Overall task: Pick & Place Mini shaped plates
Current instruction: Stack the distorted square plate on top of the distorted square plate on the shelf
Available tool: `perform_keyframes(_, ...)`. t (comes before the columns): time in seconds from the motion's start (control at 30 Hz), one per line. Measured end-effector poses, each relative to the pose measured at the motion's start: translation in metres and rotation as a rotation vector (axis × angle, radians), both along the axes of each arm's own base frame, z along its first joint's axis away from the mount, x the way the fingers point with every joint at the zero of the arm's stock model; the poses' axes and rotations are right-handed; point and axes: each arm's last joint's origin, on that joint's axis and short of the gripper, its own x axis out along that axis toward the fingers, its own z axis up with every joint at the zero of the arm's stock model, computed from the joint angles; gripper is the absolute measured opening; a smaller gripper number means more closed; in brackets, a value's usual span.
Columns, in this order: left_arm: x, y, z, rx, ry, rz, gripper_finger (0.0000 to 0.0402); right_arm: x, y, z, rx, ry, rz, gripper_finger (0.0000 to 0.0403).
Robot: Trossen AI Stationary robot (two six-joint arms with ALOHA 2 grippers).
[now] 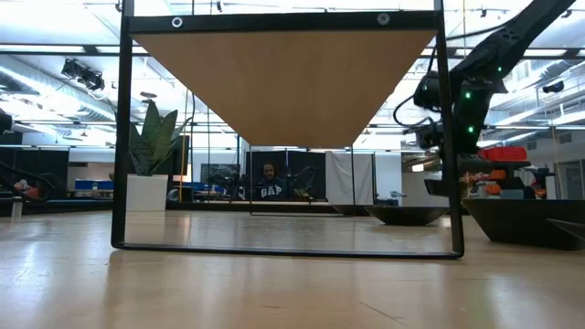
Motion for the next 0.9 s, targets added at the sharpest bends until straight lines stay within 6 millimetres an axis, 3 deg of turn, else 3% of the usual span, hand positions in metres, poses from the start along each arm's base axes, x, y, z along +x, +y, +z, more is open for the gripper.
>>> perform_keyframes(0.43,0.0,0.0,0.0,0.0,0.0,0.0,0.0014,0.024,0.004,0.088,-0.074,-0.099,0.053,0.0001)
perform_keyframes(0.7,0.0,0.0,0.0,0.0,0.0,0.0,0.0014,0.049,0.016,0.14,-0.234,-0.083,0.348,0.0)
perform_keyframes(0.9,0.0,0.0,0.0,0.001,0.001,0.0,0.0014,0.066,0.034,0.166,-0.344,-0.032,0.594,0.0)
